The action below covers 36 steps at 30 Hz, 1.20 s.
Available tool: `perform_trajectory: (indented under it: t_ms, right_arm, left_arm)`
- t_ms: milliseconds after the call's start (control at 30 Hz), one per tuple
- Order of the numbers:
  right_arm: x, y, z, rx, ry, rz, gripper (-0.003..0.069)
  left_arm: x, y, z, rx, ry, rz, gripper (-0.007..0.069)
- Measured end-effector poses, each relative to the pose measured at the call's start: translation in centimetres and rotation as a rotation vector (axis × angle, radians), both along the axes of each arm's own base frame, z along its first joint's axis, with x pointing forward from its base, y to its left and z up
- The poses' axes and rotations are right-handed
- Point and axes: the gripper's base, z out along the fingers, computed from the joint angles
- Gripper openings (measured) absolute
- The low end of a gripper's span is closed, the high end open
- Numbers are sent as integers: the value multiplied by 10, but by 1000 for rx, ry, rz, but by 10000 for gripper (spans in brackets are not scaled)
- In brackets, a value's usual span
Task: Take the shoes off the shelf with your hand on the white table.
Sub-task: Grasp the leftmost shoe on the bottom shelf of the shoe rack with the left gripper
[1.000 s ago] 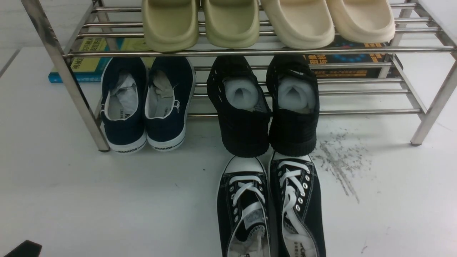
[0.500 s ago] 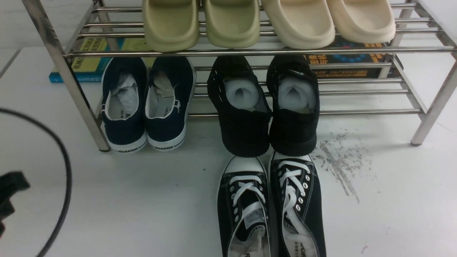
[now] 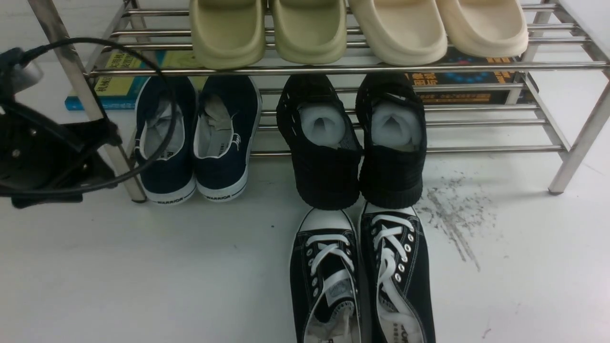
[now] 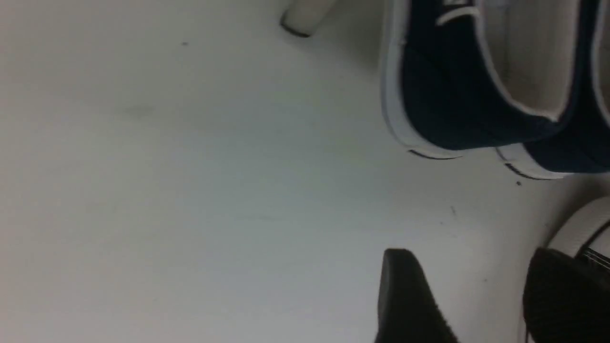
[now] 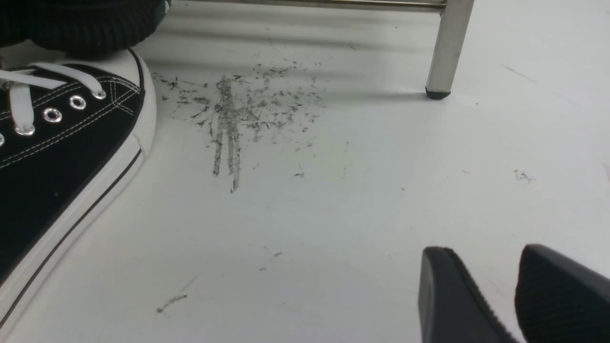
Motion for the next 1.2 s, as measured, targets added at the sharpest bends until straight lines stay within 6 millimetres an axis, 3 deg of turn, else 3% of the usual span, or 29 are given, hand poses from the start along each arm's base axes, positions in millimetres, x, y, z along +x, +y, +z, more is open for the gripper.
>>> perform_trajectory:
  t_ms: [167, 333, 767, 1200]
  right_arm:
    - [0, 0, 0, 0, 0, 0, 237]
    - [0, 0, 0, 0, 0, 0, 237]
    - [0, 0, 0, 0, 0, 0, 237]
    - [0, 0, 0, 0, 0, 0, 237]
  left_arm:
    - [14, -35, 12, 42, -36, -69, 398]
    - [36, -56, 5, 150, -51, -62, 400]
    - [79, -53, -24, 292, -72, 153, 400]
    - [105, -60, -67, 310, -37, 181, 400]
